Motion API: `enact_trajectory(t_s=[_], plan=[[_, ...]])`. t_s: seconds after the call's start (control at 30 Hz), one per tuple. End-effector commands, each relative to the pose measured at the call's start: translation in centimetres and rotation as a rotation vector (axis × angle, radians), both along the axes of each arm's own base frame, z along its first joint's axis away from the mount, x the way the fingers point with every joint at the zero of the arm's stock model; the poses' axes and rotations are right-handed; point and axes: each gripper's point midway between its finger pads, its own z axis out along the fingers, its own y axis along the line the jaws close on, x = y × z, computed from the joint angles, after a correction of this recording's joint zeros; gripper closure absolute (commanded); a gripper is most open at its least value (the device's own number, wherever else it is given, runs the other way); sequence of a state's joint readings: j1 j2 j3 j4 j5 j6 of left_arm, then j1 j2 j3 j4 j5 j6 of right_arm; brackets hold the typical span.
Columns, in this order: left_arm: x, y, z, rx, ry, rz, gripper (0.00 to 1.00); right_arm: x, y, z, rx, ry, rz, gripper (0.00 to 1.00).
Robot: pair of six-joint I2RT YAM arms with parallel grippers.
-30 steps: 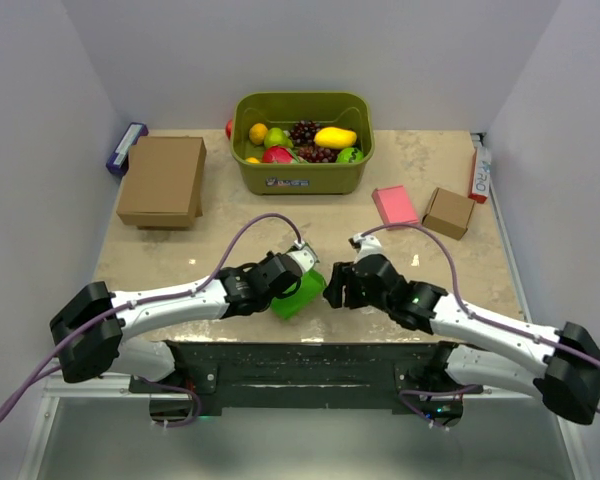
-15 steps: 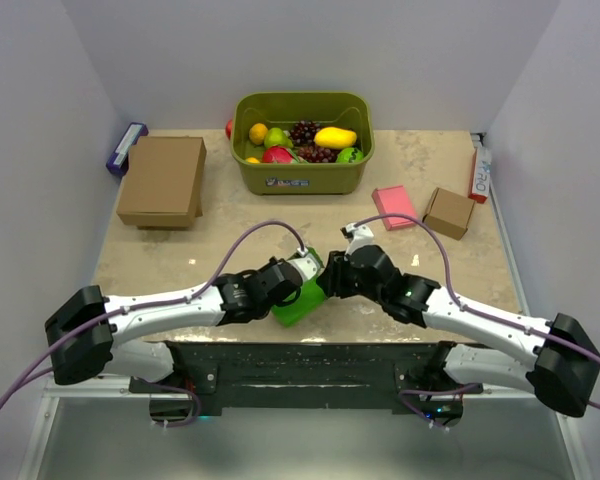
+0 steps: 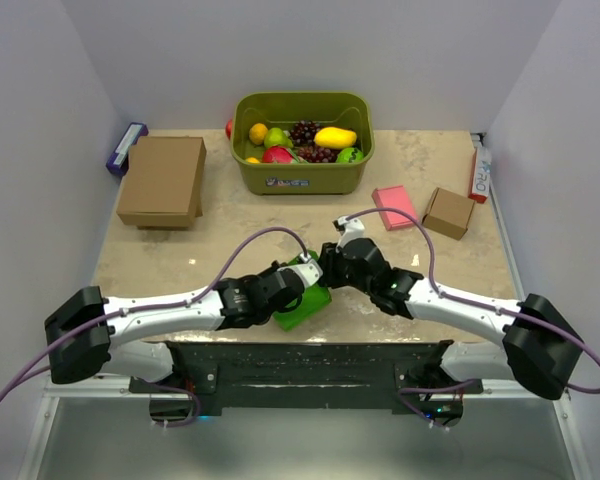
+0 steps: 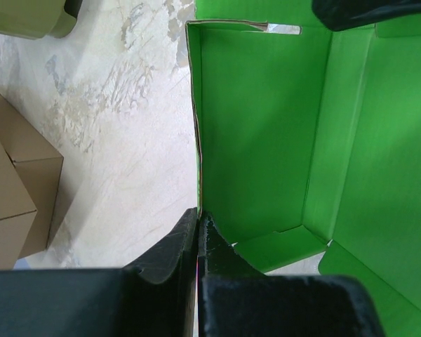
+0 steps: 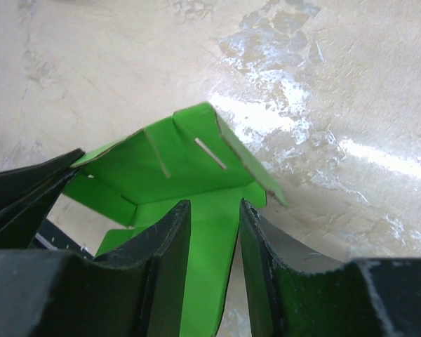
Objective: Fold the paper box
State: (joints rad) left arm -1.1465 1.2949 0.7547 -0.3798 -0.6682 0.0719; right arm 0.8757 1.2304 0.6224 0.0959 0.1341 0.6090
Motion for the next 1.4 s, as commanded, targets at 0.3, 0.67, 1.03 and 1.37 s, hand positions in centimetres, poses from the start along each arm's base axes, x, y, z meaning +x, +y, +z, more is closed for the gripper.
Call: enact_trajectory(t_s=[0.3,0.67,1.03,1.37], plan=[[0.1,-0.6,1.7,-0.054,-0.06,-0.004,1.0,2.9,-0.8,-2.5,-0.082,-0.036,-0.105,0.62],[0.0,-0.7,1.7,-0.055,-0.061,-0.008,1.0,2.9,-0.6,-3.5,-0.089,-0.015,-0.099,0.6],[-0.1,-1.0,1.1,-0.04,-0.046,-0.019,1.0,2.9,1.4,-1.4,-0.01,-0.045,-0.034,0.78],[-0.3,-1.7,0.7,-0.059,-0.018,-0.027,1.0,1.2,3.7,-3.2,0.003,-0.021,0.071,0.84]])
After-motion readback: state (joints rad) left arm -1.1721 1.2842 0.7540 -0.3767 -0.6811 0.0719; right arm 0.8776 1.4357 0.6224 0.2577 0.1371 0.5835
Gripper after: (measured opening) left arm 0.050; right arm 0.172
